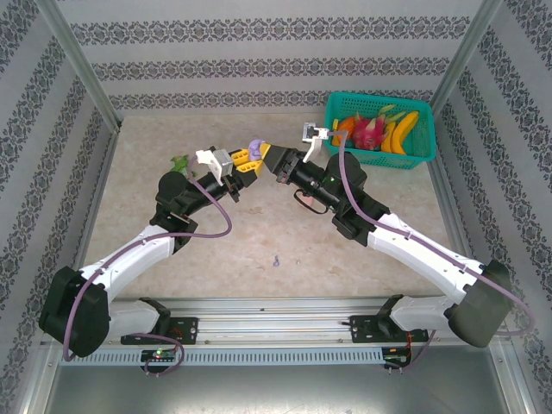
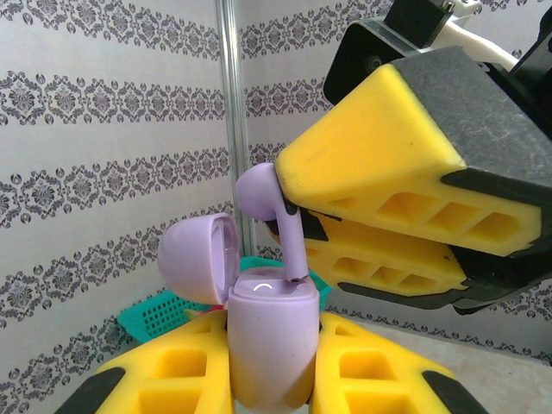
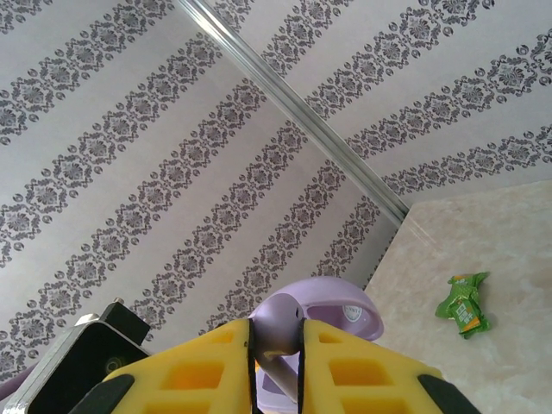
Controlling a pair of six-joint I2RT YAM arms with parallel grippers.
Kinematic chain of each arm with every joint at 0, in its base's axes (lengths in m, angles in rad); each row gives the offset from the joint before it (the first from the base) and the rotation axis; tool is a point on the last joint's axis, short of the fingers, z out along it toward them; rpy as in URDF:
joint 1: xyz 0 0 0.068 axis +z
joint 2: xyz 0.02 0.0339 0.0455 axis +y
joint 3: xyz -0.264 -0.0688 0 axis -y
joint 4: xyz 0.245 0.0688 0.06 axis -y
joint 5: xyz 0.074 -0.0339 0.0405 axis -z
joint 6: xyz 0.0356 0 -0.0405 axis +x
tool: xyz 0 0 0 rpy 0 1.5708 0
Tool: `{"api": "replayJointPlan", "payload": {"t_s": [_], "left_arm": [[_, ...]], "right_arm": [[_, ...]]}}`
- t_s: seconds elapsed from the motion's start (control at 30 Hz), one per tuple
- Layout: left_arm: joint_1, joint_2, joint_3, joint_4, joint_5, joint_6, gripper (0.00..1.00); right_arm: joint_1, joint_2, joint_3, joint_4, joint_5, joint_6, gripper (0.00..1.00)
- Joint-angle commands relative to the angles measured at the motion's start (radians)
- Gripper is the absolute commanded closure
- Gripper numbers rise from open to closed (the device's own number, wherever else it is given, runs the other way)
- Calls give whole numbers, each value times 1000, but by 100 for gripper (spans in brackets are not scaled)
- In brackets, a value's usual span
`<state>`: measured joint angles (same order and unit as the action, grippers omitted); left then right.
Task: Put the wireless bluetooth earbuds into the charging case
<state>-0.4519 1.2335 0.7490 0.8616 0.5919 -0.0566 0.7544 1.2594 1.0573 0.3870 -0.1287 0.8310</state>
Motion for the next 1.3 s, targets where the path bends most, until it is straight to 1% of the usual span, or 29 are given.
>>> {"api": "replayJointPlan", "payload": {"t_s": [0.0, 0.23, 0.63, 0.87, 1.27], "left_arm": [[-15, -17, 34, 56, 14, -12, 100], [-18, -14, 41, 48, 1, -12, 100], [-18, -24, 42, 53, -46, -14, 100], [-18, -38, 36, 41, -53, -12, 100], [-19, -26, 27, 36, -59, -30, 100]], "right_arm": [[-8, 12, -13, 29, 12, -22, 82], [12, 25, -13, 20, -4, -34, 82], [58, 3, -57, -33, 30, -78, 83], [58, -25, -75, -65, 57, -89, 83], [48, -6, -26, -116, 47, -91, 79]]}}
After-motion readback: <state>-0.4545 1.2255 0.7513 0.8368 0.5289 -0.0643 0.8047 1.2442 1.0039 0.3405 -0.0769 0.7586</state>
